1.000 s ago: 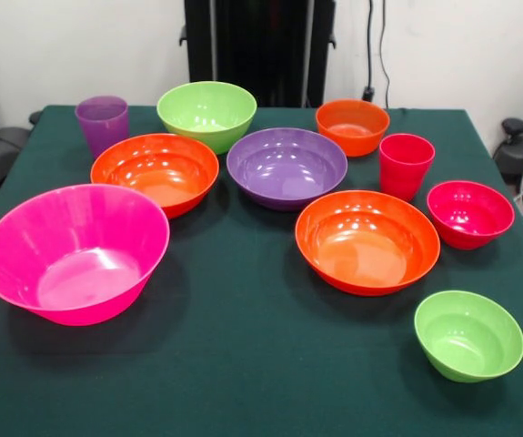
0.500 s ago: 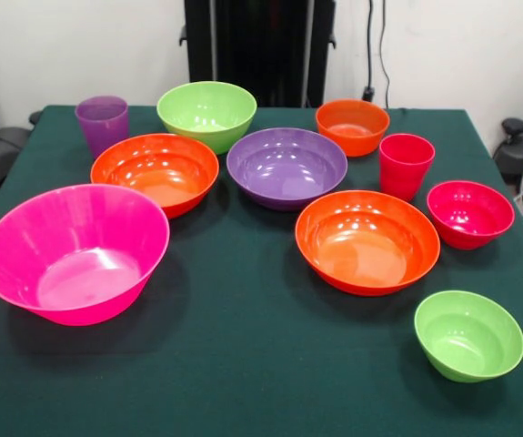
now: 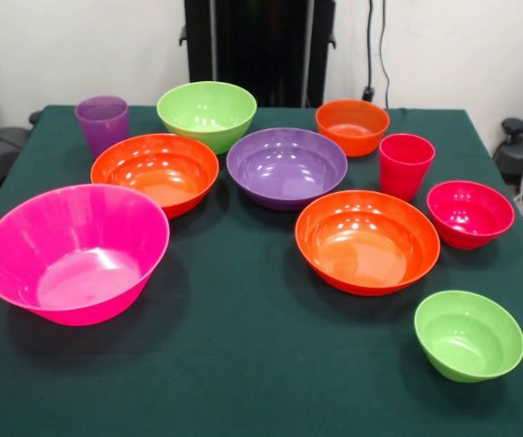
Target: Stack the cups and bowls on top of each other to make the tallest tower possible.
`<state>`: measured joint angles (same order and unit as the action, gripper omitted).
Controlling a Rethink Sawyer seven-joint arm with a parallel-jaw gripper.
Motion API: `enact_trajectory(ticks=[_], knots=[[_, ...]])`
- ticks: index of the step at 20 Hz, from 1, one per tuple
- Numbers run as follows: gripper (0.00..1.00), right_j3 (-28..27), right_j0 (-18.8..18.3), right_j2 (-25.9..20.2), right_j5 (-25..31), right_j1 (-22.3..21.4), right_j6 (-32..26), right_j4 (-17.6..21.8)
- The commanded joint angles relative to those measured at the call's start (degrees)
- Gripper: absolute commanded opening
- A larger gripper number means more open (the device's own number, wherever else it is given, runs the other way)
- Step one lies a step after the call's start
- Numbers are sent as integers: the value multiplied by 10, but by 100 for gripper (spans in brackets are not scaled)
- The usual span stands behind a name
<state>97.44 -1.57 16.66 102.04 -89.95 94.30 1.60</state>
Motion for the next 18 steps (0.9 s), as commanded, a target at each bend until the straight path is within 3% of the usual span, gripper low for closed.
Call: enact_trajectory(ticks=[1,18], knots=[[100,20,-13,-32,35,17,-51,7],[100,46,-46,-28,2,16,-119,43]])
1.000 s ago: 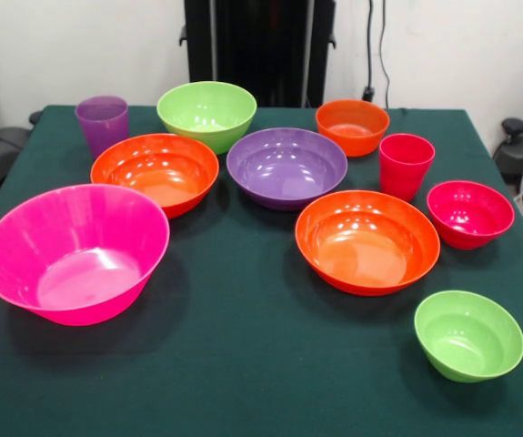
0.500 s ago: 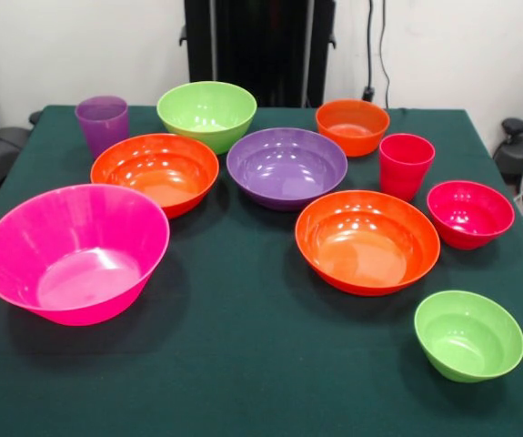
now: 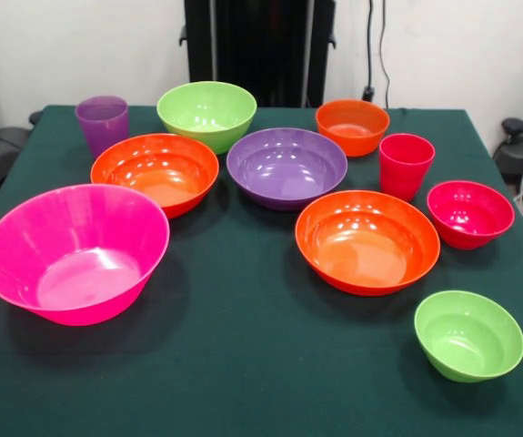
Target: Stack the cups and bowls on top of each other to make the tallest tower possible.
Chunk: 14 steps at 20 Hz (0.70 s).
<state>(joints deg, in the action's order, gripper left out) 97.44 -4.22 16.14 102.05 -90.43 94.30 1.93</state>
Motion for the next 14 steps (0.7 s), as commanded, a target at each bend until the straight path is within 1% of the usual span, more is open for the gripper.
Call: enact_trajectory(ticks=[1,9,10,12,14], knots=[[100,48,-23,-22,-2,21,-124,40],[100,66,-47,-20,-22,15,-171,60],[100,71,-50,-18,-31,14,-181,62],[100,88,-57,-14,-67,13,-193,42],[100,94,-63,-13,-73,11,-207,40]])
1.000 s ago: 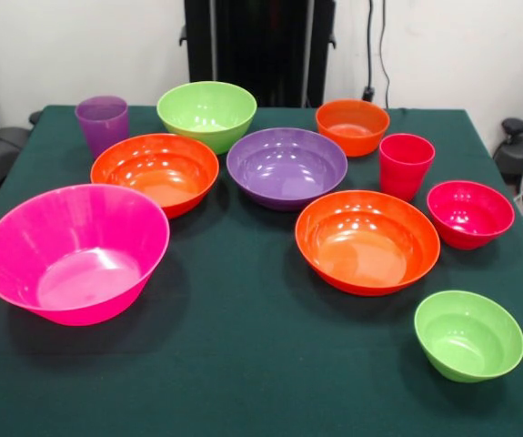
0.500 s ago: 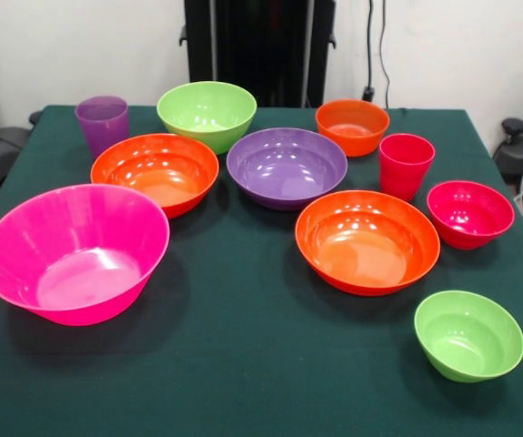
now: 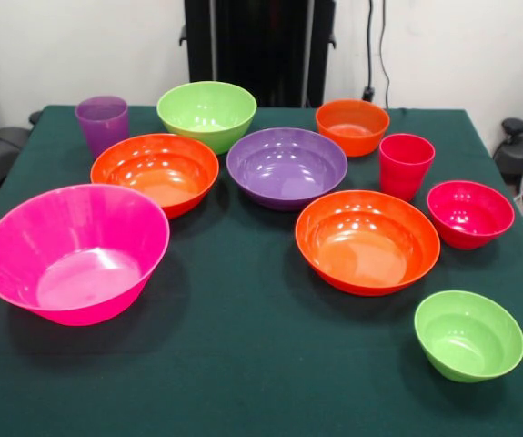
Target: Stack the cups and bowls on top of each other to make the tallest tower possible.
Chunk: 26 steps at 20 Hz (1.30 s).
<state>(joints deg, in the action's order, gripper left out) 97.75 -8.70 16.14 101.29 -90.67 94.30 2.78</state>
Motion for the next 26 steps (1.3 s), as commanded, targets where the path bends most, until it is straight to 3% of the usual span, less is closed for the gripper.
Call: enact_trajectory(ticks=[1,7,19,22,26], knots=[[100,93,-21,-13,-66,13,-212,34],[100,121,-37,-8,-81,12,-234,27],[100,135,-59,-22,-96,25,-252,55],[100,151,-61,-16,-134,33,-219,31],[100,154,-61,-17,-139,36,-219,32]])
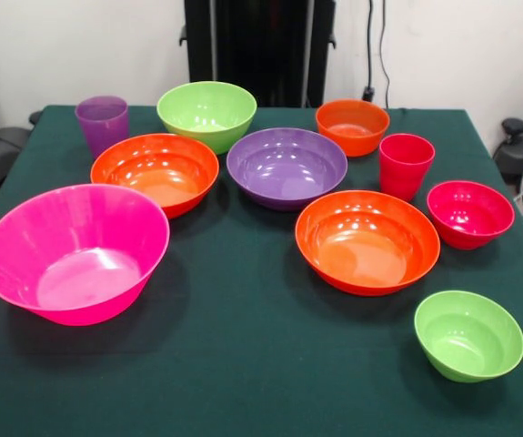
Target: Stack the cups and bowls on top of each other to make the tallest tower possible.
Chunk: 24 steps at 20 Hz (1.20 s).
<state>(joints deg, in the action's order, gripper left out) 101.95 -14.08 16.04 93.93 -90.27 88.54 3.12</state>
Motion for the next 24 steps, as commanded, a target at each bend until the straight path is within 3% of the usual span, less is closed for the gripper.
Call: enact_trajectory(ticks=[1,14,24], knots=[[100,111,-9,-16,-64,32,-164,29],[100,128,-41,-16,-111,44,-188,38],[100,167,-84,-28,-186,61,-242,32]])
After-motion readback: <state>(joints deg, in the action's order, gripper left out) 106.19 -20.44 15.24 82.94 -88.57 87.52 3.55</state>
